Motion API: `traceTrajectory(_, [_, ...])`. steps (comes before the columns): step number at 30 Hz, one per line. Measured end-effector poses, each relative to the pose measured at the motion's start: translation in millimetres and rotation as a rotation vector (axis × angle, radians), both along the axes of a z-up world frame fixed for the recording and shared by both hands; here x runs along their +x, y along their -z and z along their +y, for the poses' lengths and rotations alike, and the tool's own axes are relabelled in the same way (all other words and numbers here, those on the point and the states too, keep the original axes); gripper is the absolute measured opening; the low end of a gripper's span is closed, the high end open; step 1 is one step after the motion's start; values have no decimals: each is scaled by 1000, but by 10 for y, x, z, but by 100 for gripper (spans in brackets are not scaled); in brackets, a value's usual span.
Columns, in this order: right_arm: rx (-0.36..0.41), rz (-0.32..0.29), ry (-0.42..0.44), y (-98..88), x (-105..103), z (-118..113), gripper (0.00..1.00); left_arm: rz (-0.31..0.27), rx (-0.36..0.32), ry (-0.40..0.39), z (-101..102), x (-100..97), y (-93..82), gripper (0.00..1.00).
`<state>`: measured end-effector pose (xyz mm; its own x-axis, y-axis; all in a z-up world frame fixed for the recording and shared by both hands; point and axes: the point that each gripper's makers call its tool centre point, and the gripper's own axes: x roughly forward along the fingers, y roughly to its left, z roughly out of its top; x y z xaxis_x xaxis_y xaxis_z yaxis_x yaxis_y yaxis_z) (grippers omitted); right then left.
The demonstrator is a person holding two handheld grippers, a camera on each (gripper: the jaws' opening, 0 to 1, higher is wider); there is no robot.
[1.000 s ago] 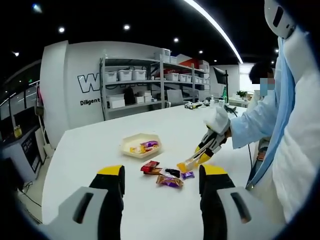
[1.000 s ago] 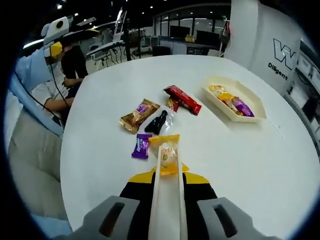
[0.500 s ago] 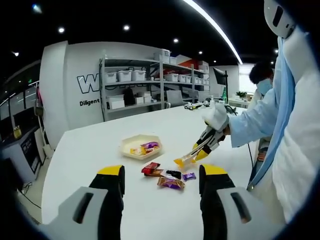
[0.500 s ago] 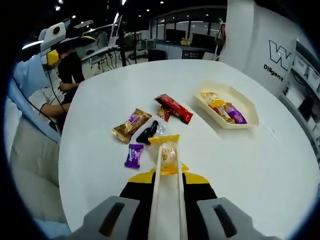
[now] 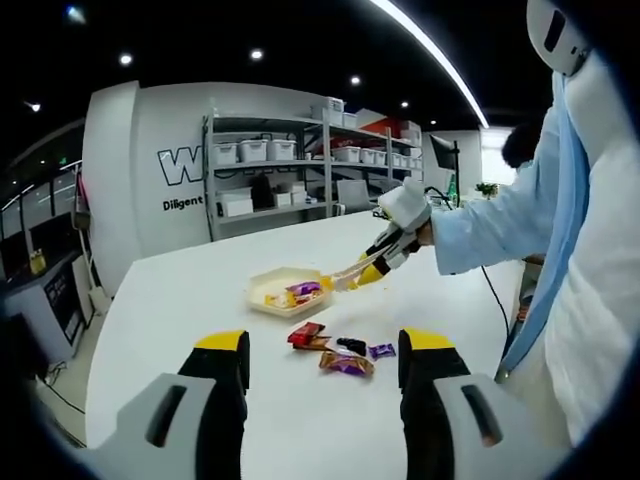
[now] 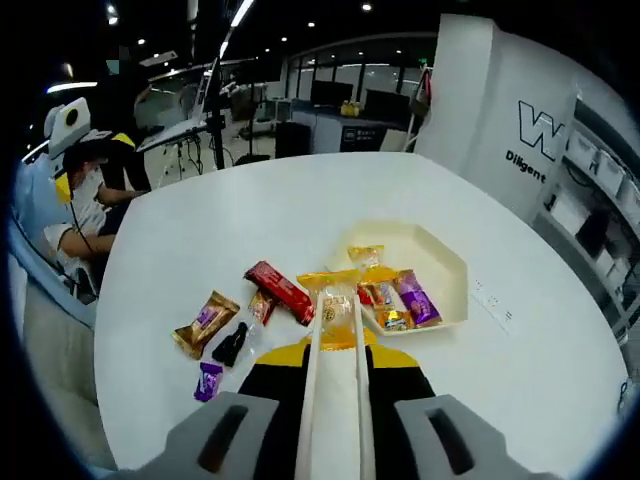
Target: Place the target food into the container with the food tongs after gripping and lifting it, then release it inside without dropping or visibly crushing the food.
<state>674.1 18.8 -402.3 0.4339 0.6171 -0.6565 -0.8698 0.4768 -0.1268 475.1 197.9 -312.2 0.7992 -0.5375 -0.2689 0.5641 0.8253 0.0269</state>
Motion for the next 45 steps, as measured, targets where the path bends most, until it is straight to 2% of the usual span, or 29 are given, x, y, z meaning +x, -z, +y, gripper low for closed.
traceTrajectory(4, [16, -21, 25, -158, 259, 67, 13, 1, -4, -12, 37, -12, 4, 58])
traceTrajectory(9, [24, -25, 53, -221, 513, 123, 13, 1, -7, -27, 82, -25, 8, 58])
traceTrajectory(17, [7, -3, 72, -140, 732, 220, 13, 11, -5, -52, 191, -57, 30, 58])
traceTrajectory(19, [1, 4, 80, -78, 879, 216, 13, 13, -4, -57, 219, -60, 32, 58])
traceTrajectory(20, [1, 6, 83, -94, 800, 224, 13, 14, -3, -60, 235, -61, 33, 58])
traceTrajectory(22, [3, 14, 91, -79, 789, 216, 14, 17, -3, -67, 265, -61, 39, 58])
traceTrajectory(26, [-1, 7, 101, 36, 901, 205, 18, 25, 0, -77, 307, -56, 60, 58])
traceTrajectory(28, [15, 49, 111, 63, 854, 199, 18, 26, 4, -79, 321, -46, 66, 58])
traceTrajectory(29, [9, 32, 111, 66, 870, 190, 18, 27, 0, -81, 326, -37, 66, 58])
traceTrajectory(31, [22, 53, 110, 78, 868, 194, 18, 27, 2, -81, 330, -22, 72, 58])
traceTrajectory(33, [7, 38, 110, 85, 896, 178, 18, 28, 1, -77, 318, -8, 74, 58])
traceTrajectory(45, [20, 40, 52, 37, 658, 230, 19, 20, -4, -65, 251, 23, 59, 58])
